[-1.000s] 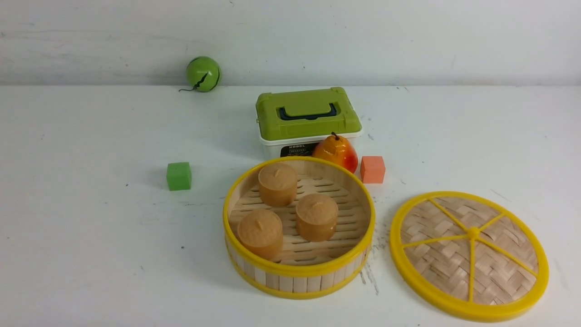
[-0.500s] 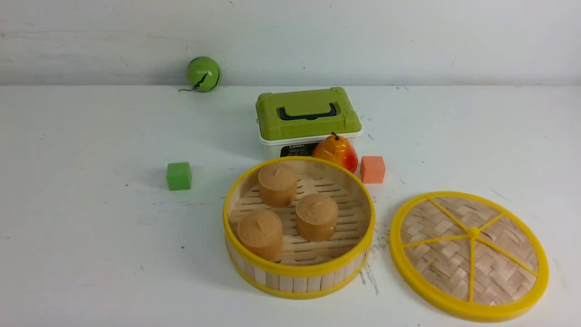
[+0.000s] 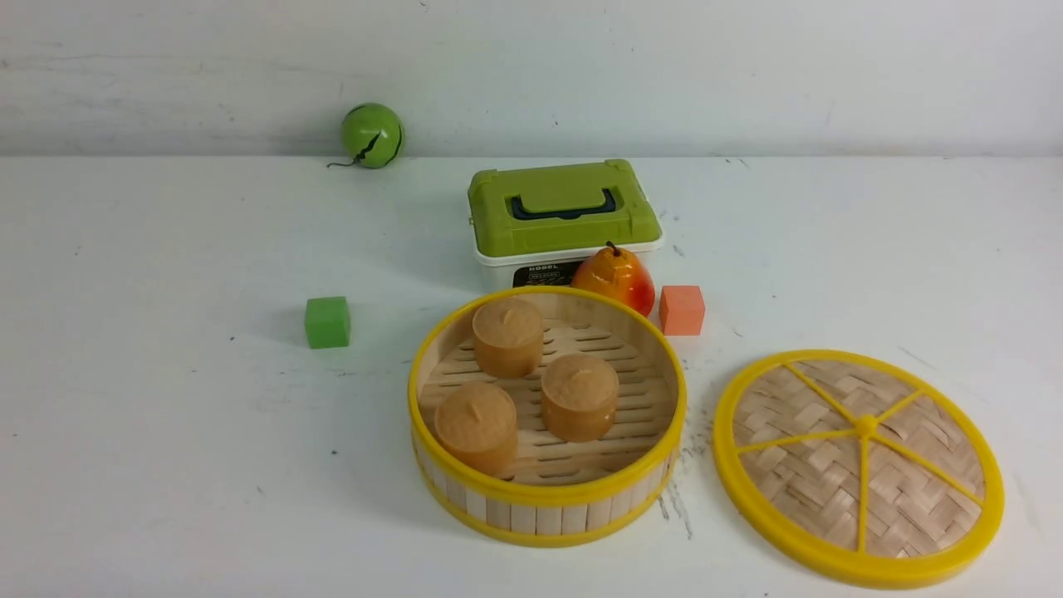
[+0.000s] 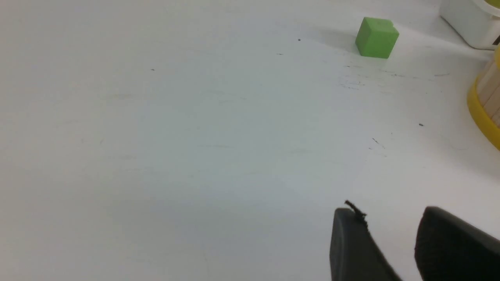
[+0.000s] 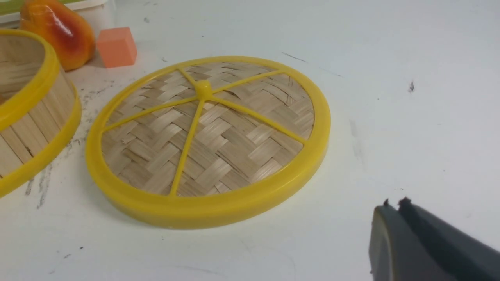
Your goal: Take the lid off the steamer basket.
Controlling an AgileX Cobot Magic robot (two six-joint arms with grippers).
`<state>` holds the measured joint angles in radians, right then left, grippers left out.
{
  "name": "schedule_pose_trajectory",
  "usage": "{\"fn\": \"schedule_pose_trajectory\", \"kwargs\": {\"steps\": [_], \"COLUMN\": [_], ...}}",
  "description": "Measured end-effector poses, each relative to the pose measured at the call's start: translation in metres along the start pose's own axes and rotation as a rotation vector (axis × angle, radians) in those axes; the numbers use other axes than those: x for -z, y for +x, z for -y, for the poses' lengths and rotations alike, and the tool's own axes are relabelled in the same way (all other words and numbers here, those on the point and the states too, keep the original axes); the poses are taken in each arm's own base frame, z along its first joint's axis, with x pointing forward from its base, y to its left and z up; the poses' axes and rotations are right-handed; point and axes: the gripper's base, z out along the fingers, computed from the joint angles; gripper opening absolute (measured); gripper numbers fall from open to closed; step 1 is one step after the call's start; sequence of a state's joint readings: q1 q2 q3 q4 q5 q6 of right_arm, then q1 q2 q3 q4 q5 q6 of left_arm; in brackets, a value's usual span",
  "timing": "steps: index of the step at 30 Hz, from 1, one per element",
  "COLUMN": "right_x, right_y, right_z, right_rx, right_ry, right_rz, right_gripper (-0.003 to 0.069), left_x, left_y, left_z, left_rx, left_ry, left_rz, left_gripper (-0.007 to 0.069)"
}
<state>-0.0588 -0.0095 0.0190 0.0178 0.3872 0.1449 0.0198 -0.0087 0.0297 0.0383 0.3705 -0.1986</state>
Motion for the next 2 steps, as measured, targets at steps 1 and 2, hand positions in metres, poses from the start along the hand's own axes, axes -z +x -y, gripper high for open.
{"fn": "schedule_pose_trajectory", "kwargs": {"steps": [1, 2], "right_x": [0.0000, 0.0000], "right_y": [0.0000, 0.0000], "right_z": [0.0000, 0.0000], "right_rx": [0.000, 0.000], "right_ry": [0.000, 0.000], "right_rz": [0.000, 0.000], "right_gripper": [0.0026, 0.0027], "left_x": [0.0000, 0.0000], "left_y": [0.0000, 0.0000], "left_z": [0.0000, 0.0000], "left_rx": [0.000, 0.000], "left_ry": [0.000, 0.000], "left_rz": [0.000, 0.000], "left_gripper": [0.0239, 0.0239]}}
